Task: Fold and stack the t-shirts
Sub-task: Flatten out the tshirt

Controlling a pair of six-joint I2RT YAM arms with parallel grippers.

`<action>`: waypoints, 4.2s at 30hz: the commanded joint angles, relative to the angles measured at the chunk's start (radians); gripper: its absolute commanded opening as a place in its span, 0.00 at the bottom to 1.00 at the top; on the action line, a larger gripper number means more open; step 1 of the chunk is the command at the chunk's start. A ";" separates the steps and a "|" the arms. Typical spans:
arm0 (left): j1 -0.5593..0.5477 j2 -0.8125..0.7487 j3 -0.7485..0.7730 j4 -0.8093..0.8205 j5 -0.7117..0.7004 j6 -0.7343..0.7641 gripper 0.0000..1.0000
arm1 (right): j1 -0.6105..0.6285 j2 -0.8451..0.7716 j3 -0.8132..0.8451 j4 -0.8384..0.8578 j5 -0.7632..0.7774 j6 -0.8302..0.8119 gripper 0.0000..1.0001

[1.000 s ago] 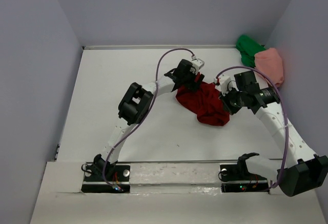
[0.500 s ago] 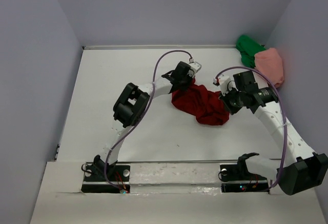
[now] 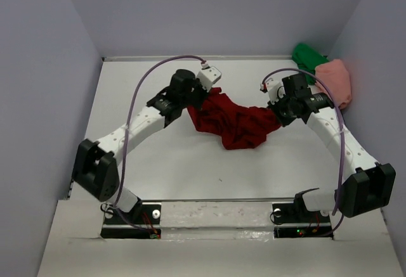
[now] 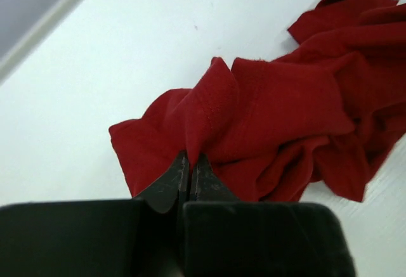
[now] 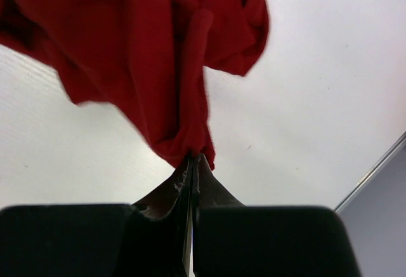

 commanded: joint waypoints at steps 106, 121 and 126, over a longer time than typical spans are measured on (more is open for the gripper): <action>0.126 -0.551 -0.441 -0.208 0.422 0.441 0.80 | -0.029 -0.035 0.226 0.180 0.178 0.007 0.00; -0.020 -0.356 -0.642 0.042 0.000 0.622 0.84 | -0.029 -0.009 0.166 0.214 0.174 0.004 0.00; -0.024 -0.295 -0.631 0.073 0.000 0.611 0.84 | -0.029 0.008 0.152 0.224 0.168 0.001 0.00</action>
